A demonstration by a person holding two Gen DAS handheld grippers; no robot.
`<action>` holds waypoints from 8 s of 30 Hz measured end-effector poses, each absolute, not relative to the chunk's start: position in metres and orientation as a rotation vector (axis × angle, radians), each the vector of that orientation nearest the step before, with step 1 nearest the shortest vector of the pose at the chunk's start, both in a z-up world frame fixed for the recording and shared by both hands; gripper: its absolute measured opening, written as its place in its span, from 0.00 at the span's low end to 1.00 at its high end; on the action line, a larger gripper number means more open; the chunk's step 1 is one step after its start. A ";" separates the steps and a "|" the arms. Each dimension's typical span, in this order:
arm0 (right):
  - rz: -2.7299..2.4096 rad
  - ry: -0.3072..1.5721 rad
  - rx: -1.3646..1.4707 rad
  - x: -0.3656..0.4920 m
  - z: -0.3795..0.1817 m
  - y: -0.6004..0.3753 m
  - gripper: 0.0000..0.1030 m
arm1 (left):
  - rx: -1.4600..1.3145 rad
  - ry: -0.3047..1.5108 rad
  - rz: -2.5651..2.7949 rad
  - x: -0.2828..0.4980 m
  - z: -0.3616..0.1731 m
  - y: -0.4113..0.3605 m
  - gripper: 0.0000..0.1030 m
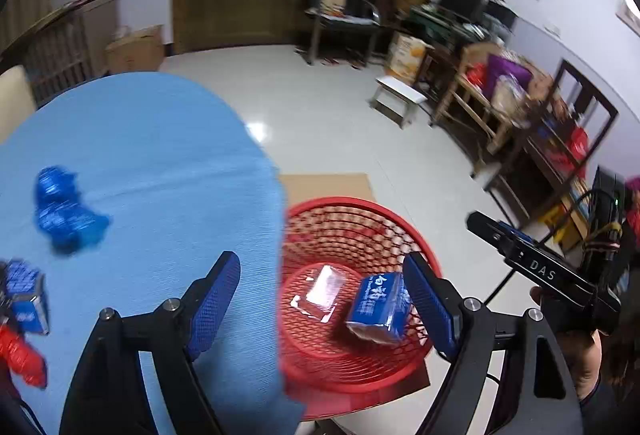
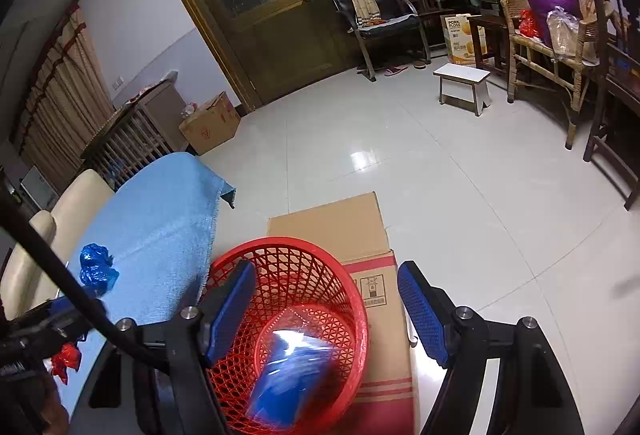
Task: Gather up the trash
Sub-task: 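Open the left tool to drop the carton into the red basket, then return to the table and grasp the red plastic bag with the right tool, then grasp the red mesh bag with the left tool while the right holds the red bag, then carry both bags to the red basket and open the right tool over it, then open the left tool to drop the red mesh bag into the basket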
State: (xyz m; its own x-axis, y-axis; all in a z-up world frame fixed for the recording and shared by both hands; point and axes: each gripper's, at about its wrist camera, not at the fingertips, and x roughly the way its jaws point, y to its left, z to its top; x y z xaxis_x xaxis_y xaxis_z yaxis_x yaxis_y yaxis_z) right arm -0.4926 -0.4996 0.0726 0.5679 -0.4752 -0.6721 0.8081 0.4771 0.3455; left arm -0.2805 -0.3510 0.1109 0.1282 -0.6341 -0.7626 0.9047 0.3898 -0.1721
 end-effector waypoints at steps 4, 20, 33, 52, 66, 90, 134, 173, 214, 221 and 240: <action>-0.808 0.546 0.688 -0.483 0.075 -0.492 0.75 | 0.316 0.885 -1.072 -0.253 0.112 -0.310 0.81; -0.573 0.431 0.450 -0.325 0.233 -0.470 0.77 | 0.054 0.903 -0.706 -0.170 0.102 -0.136 0.81; -0.266 0.722 0.320 -0.238 0.145 -0.329 0.91 | 0.008 0.874 -0.394 -0.130 0.081 -0.038 0.81; -0.009 0.828 0.326 -0.187 0.089 -0.250 0.90 | -0.034 0.906 -0.281 -0.110 0.061 -0.001 0.81; 0.134 0.928 0.157 -0.098 0.053 -0.191 0.59 | -0.057 0.909 -0.229 -0.097 0.059 0.024 0.81; 0.076 0.901 0.294 -0.174 0.056 -0.240 0.45 | 0.000 0.996 -0.266 -0.019 0.032 -0.038 0.34; -0.014 0.739 0.414 -0.235 0.092 -0.264 0.45 | 0.035 0.864 -0.430 -0.143 0.097 -0.069 0.33; -0.101 0.708 0.476 -0.259 0.092 -0.292 0.45 | 0.142 0.881 -0.426 -0.144 0.084 -0.103 0.33; -0.629 0.633 0.684 -0.432 0.054 -0.468 0.45 | 0.367 0.733 -0.826 -0.254 0.118 -0.275 0.33; -0.645 0.690 0.718 -0.432 0.034 -0.478 0.47 | 0.396 0.732 -0.884 -0.265 0.116 -0.298 0.33; -0.743 0.621 0.807 -0.468 0.045 -0.507 0.73 | 0.469 0.807 -1.104 -0.303 0.099 -0.364 0.34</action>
